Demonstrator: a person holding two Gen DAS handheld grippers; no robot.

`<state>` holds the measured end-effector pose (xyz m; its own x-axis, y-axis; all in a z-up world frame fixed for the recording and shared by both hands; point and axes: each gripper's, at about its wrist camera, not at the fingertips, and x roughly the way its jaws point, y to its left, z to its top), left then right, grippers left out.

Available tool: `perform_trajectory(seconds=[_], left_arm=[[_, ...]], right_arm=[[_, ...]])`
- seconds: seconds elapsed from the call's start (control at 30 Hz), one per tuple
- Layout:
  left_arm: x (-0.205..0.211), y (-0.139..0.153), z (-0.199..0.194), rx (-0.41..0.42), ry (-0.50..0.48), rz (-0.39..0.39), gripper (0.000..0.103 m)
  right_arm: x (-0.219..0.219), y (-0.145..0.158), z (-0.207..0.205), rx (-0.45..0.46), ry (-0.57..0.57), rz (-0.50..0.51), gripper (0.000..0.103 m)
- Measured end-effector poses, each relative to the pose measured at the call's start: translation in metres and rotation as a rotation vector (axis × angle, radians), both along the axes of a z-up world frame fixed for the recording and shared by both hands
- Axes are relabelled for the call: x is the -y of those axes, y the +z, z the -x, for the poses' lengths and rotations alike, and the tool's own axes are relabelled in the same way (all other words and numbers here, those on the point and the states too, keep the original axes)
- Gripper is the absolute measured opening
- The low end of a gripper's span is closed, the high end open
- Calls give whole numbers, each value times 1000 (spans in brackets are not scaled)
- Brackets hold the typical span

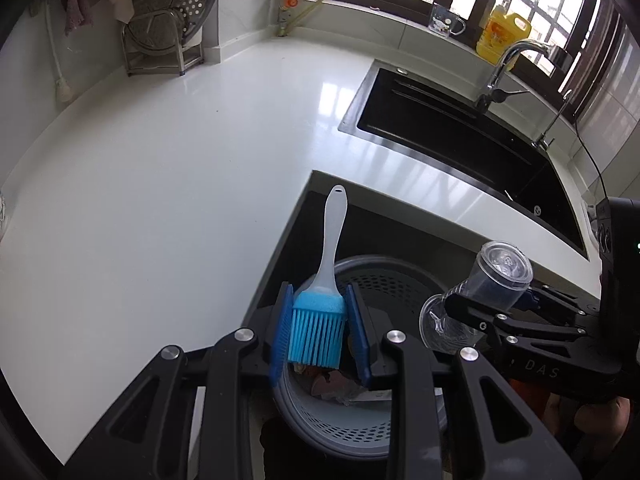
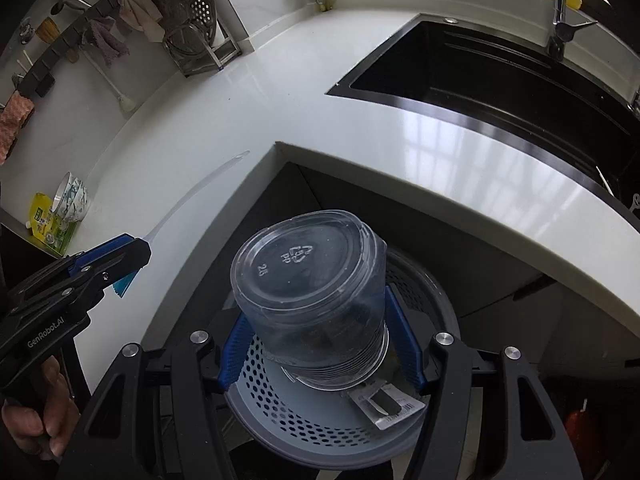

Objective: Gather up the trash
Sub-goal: 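Lift the brush and cup and carry both over the grey bin, then open both tools to drop the brush and cup into the bin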

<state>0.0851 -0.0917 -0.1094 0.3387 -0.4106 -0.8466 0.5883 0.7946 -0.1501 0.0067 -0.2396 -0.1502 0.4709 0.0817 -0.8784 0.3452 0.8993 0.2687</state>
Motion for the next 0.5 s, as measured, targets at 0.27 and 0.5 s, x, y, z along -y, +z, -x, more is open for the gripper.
perform_trajectory(seconds=[0.27,0.5], left_arm=[[12,-16,37,-38,4,-47,28],[2,-3,42,-32,73,-43,67]], right_arm=[[1,-14,23,-22,30,-36,60],[5,-10,31,-27,33,-49,71]])
